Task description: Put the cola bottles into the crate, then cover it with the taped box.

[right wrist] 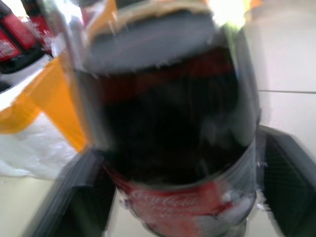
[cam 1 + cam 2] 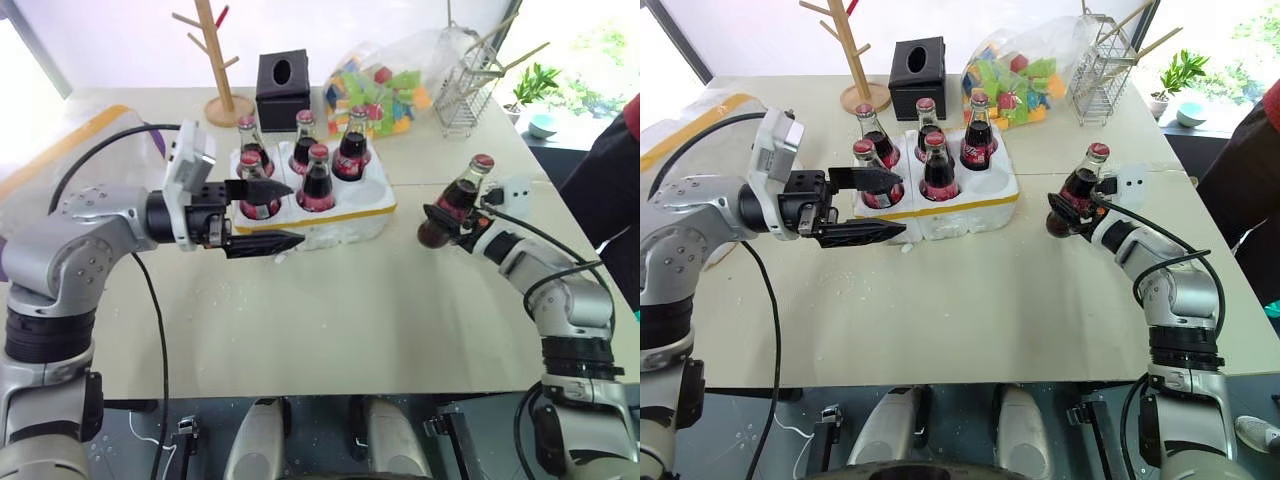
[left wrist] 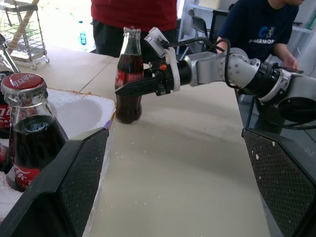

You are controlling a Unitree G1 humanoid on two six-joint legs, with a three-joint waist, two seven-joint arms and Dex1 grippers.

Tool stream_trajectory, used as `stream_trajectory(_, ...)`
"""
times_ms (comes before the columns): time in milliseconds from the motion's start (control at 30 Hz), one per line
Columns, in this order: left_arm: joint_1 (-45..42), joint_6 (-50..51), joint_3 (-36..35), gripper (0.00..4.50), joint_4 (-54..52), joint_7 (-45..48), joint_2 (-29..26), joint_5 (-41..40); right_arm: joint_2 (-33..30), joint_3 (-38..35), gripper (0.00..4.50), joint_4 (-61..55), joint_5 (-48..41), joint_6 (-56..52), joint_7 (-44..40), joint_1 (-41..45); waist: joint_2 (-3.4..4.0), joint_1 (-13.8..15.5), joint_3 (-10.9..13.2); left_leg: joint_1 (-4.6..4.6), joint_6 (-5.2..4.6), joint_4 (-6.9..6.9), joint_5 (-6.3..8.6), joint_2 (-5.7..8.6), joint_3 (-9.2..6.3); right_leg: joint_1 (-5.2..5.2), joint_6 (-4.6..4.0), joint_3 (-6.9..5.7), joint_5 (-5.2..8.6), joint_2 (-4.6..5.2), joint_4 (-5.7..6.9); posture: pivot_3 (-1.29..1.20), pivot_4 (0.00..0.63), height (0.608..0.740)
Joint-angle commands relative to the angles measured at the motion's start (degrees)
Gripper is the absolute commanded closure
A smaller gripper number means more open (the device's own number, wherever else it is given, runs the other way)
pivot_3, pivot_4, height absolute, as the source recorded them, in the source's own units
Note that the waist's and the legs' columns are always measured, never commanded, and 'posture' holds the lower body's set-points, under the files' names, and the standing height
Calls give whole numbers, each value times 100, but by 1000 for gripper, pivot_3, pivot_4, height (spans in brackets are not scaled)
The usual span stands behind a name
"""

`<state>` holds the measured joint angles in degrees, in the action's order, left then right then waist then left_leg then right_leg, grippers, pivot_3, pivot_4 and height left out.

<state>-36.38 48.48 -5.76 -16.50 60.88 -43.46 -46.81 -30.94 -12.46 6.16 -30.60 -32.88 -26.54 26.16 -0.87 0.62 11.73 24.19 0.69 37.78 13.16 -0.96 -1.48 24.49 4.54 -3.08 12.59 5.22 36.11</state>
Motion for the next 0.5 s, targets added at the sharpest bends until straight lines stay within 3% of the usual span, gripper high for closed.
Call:
stream_trajectory(33,-24,-24,-156,0,-165,-47,-84,-110,-139,-335,1653,-869,-345,-89,-171,116,11,-4,7,0,0,0,0,0,0,1,1,0,0,0,0,0,150,740)
stream_trajectory(167,52,-30,-281,0,-155,-95,-156,-129,-359,-436,1653,-1603,-864,-493,-423,620,41,-38,25,2,0,-8,0,0,1,10,4,1,-2,0,3,0,150,740)
stream_trajectory(333,149,-83,-448,0,-34,-131,-277,-108,-311,-145,1653,-1653,-1129,-809,-582,1628,45,-122,28,2,0,-15,0,-3,-1,15,4,2,-2,-5,6,0,150,740)
stream_trajectory(500,207,-270,-566,0,130,-147,-383,19,117,737,1653,-952,-450,-384,-903,2291,41,-141,25,-14,-1,-41,-1,-5,-1,15,3,3,-2,-11,5,0,150,740)
